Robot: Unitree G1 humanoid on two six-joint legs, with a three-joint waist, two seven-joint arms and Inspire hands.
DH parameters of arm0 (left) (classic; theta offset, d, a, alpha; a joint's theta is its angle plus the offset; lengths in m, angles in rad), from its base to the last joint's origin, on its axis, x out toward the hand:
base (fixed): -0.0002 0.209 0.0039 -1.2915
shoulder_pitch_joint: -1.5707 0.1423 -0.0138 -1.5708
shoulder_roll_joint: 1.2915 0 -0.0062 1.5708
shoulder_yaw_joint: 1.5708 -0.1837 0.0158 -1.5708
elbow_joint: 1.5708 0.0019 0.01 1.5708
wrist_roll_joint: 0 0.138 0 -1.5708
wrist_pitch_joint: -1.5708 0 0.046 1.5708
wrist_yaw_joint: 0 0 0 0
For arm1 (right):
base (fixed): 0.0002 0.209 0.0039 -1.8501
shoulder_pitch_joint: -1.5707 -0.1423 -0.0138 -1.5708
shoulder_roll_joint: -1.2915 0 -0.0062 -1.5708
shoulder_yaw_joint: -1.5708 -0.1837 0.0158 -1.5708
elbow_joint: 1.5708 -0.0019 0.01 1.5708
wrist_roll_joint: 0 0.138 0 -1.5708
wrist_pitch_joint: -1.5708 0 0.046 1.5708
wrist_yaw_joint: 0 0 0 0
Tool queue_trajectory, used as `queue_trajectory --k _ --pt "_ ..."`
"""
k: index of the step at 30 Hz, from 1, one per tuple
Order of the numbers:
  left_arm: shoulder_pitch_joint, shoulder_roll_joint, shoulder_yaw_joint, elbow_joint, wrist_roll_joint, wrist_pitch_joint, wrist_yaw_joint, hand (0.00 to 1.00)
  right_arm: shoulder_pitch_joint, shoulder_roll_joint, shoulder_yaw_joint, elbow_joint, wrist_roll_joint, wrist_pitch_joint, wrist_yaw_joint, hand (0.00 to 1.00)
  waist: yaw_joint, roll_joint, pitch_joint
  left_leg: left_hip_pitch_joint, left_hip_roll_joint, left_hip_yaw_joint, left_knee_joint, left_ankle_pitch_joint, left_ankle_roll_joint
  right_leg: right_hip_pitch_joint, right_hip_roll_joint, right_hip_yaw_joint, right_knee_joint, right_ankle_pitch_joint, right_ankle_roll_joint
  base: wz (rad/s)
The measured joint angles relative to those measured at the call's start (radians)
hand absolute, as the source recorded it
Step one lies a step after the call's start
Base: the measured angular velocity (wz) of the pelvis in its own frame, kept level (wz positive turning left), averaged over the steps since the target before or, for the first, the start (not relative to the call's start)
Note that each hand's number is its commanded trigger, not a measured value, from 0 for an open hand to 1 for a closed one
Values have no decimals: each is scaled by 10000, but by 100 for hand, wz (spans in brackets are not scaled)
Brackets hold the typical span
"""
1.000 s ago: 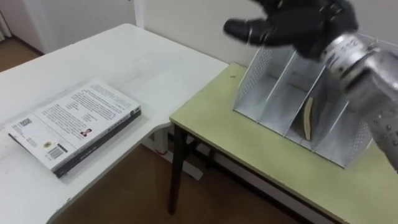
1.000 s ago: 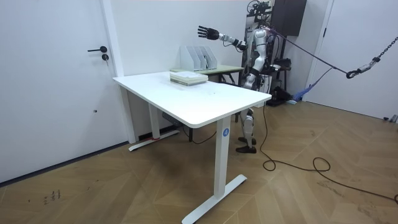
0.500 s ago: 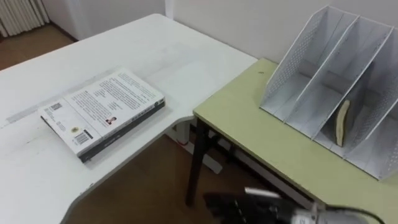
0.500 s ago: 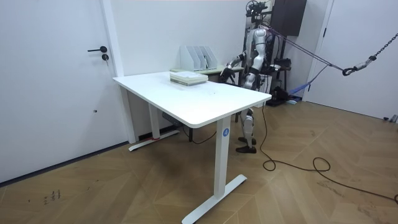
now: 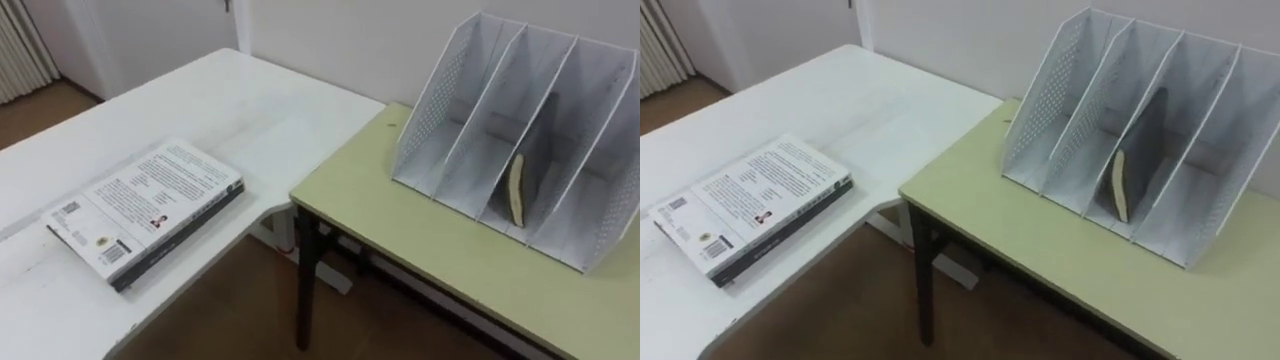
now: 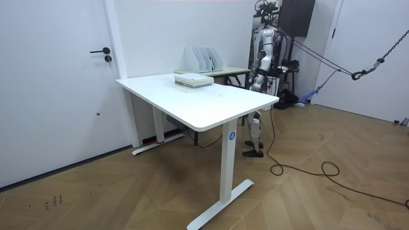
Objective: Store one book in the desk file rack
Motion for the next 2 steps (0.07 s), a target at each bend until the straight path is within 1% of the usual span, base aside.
queue_trajectory --k 2 --pt "56 -44 180 35 20 15 10 0 76 15 -212 224 245 3 -323 0 -13 17 -9 62 -29 -15 -11 0 1 35 -8 2 3 -11 23 2"
